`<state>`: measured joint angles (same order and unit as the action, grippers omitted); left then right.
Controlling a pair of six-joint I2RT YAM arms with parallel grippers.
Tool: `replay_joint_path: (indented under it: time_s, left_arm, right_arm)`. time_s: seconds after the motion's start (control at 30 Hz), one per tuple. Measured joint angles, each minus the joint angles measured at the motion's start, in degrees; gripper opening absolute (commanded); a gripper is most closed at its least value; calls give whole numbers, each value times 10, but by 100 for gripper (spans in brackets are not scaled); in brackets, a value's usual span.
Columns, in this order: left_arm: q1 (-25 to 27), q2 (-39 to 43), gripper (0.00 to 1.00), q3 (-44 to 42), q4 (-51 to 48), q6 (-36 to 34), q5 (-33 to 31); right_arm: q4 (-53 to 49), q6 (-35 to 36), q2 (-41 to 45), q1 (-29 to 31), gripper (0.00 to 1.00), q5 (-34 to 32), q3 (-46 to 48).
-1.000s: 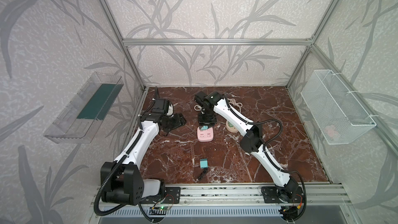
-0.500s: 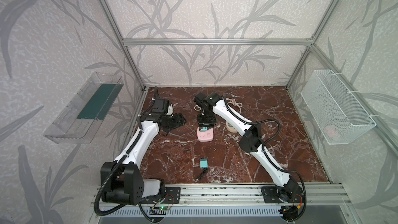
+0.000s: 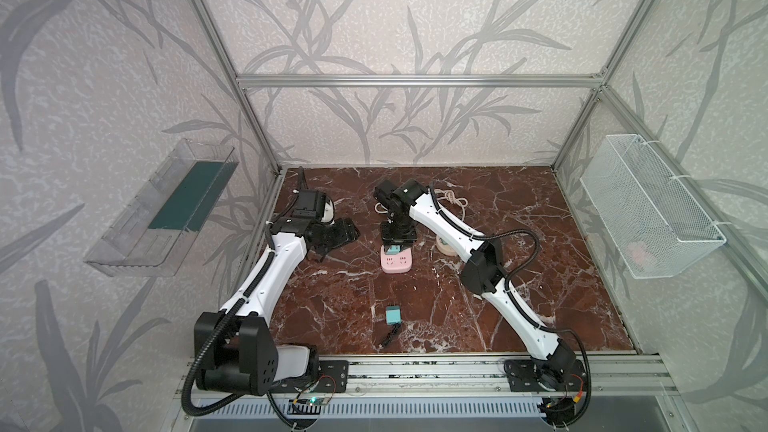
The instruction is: Insert the plug
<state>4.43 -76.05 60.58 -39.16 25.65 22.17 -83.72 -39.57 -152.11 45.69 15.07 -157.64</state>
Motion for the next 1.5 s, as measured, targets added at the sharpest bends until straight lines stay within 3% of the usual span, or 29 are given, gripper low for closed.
replay_joint_path:
  time_s: [0.73,1.2,1.5]
  left_arm:
    - [0,0,76,-4,2,0,4]
    - [0,0,76,-4,2,0,5]
    - [0,0,77,-4,1,0,5]
  right_arm:
    - [-20,9,-6,-4,0,4,1]
    - [-73,120,56,-5,0,2,126]
    - [-88,158,58,-16,0,3,130]
